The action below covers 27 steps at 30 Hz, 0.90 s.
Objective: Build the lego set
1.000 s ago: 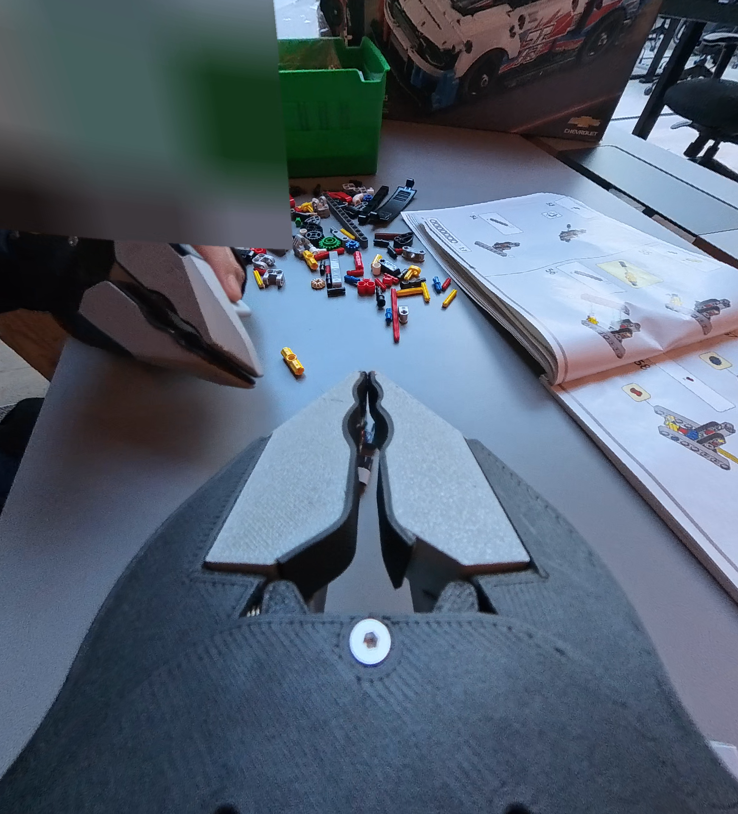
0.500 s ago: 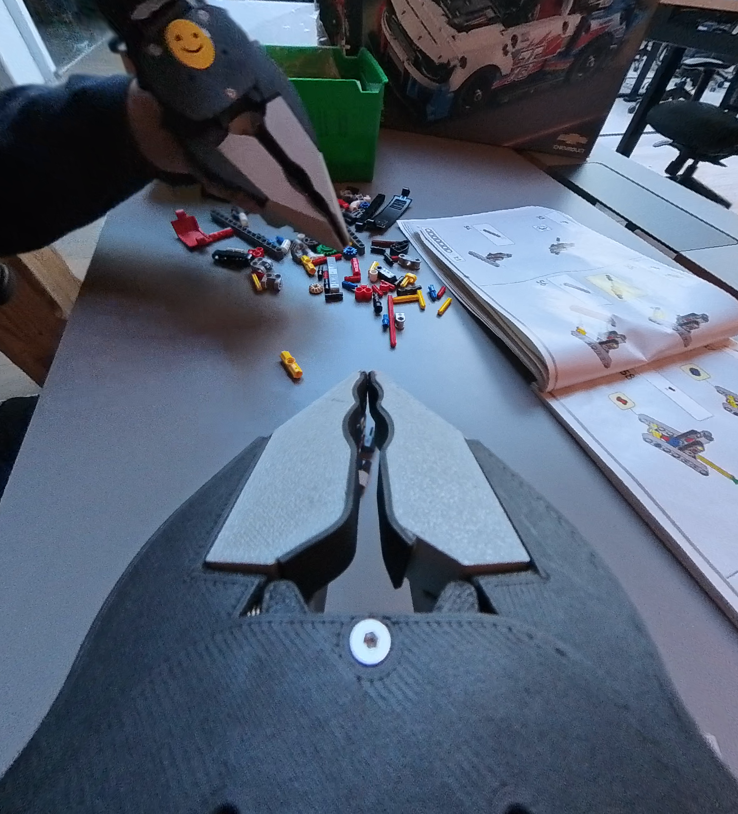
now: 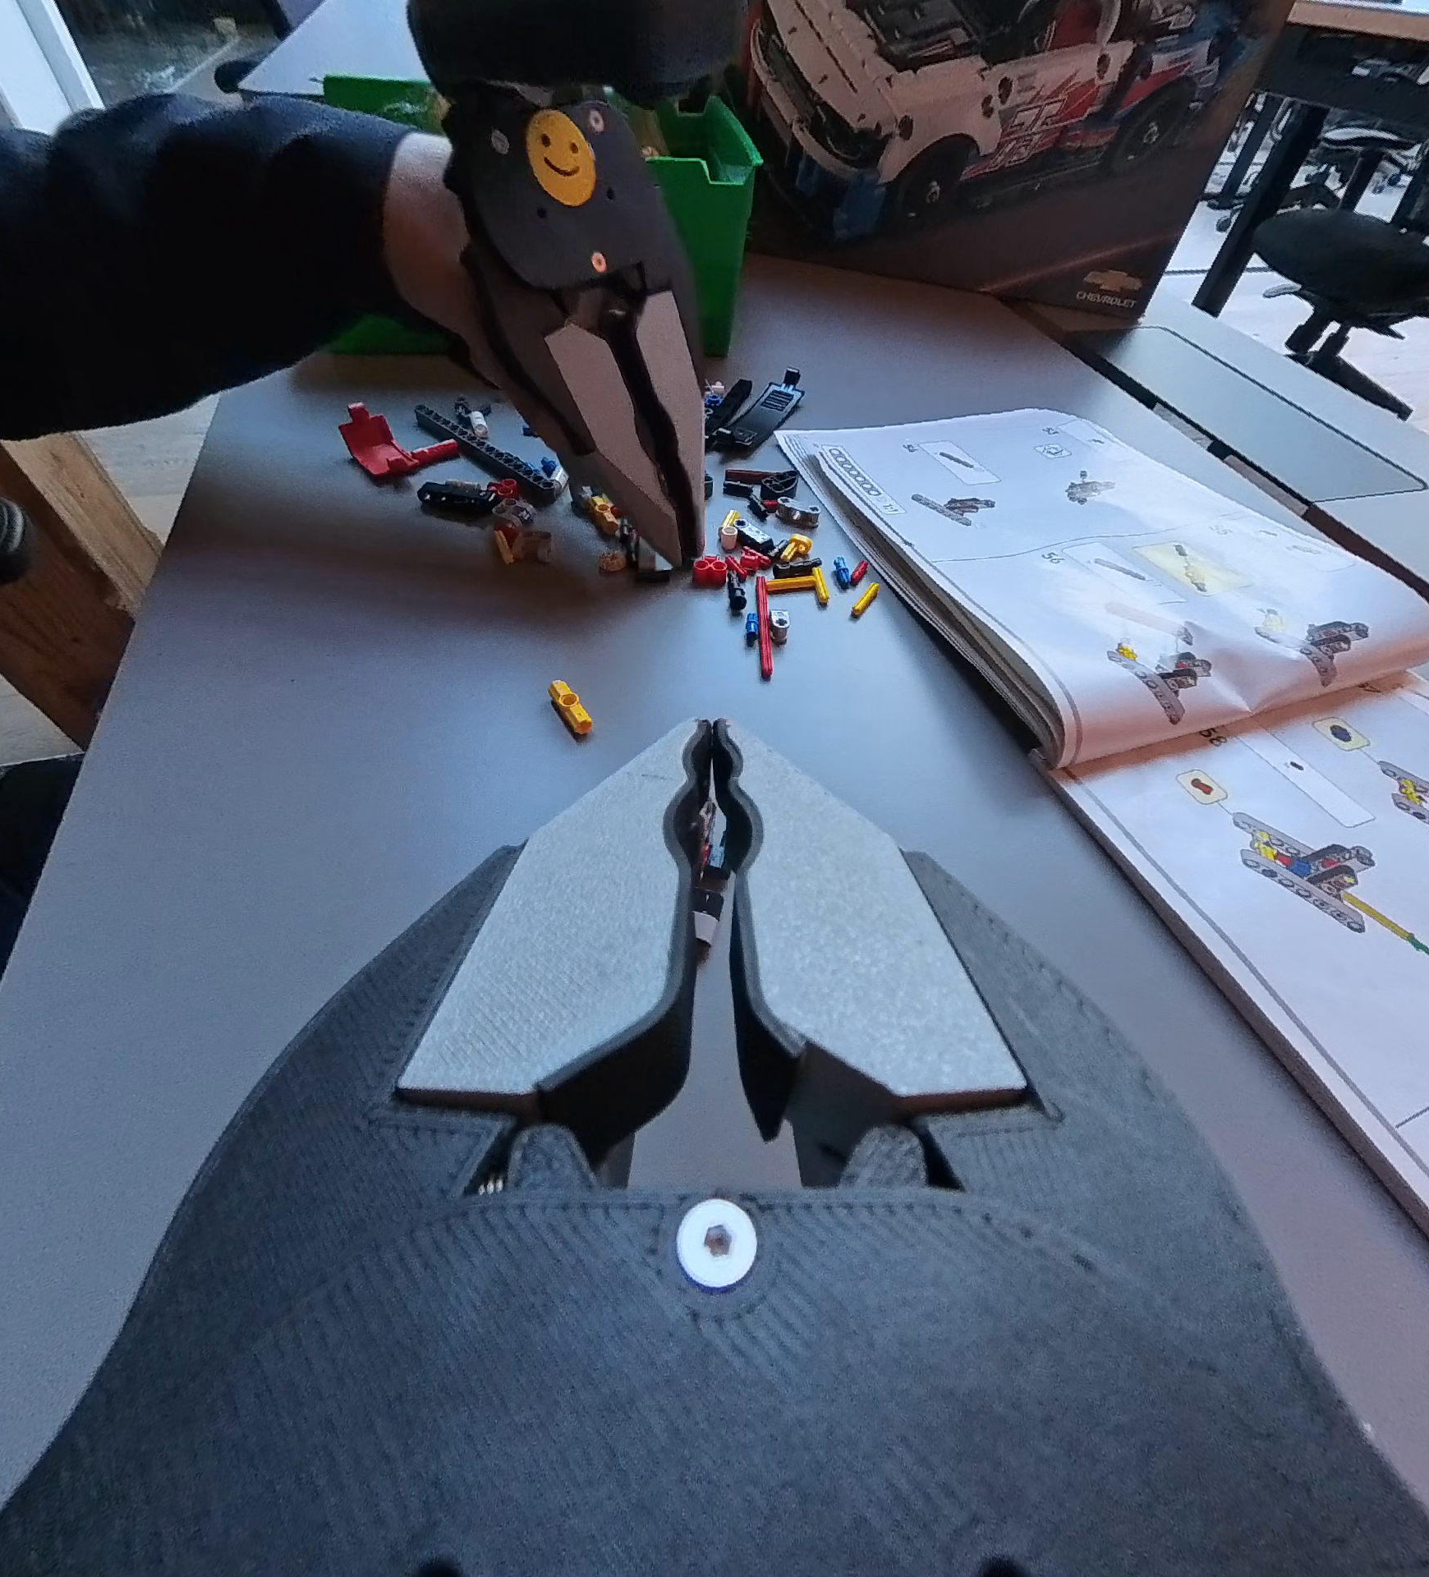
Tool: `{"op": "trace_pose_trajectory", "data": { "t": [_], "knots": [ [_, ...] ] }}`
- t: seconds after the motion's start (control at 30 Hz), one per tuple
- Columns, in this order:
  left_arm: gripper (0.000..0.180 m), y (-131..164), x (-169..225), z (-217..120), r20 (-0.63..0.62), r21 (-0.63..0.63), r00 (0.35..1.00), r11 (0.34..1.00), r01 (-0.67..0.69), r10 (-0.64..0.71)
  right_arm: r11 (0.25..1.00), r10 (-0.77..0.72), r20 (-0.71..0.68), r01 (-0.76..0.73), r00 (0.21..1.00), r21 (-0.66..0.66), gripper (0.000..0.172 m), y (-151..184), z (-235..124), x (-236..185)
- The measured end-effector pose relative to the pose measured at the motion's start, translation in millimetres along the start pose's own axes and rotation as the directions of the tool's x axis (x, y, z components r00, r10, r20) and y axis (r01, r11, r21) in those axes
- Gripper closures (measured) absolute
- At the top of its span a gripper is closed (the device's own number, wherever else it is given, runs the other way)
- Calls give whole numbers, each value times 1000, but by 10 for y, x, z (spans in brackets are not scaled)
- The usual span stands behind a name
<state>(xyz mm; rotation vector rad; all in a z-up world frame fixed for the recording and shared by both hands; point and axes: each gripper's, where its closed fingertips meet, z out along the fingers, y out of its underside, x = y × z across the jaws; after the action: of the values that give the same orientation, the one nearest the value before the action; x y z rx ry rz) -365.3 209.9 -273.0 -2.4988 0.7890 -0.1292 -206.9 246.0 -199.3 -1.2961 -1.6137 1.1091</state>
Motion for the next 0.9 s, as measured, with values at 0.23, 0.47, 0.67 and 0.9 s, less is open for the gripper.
{"op": "trace_pose_trajectory", "data": {
  "t": [0.23, 0.47, 0.67, 0.9],
  "knots": [
    [177, -8, 6, 9, 4, 16, 1000, 1000, 1, -1, 1000, -4, -3, 4, 1000, -1, 172, -1, -3, 0],
    [177, 20, -44, -8, 49, 40, 999, 999, -2, 0, 1000, 8, -6, -8, 1000, -12, 172, 38, 13, 25],
    [178, -5, -41, -1, 71, 94, 997, 995, -45, 38, 999, 37, 0, -37, 999, 7, 172, 37, 7, 55],
    [177, -37, -8, 12, 38, 153, 995, 984, -92, 87, 999, 21, -16, -20, 1000, 51, 172, 17, -17, 127]
  ]
}}
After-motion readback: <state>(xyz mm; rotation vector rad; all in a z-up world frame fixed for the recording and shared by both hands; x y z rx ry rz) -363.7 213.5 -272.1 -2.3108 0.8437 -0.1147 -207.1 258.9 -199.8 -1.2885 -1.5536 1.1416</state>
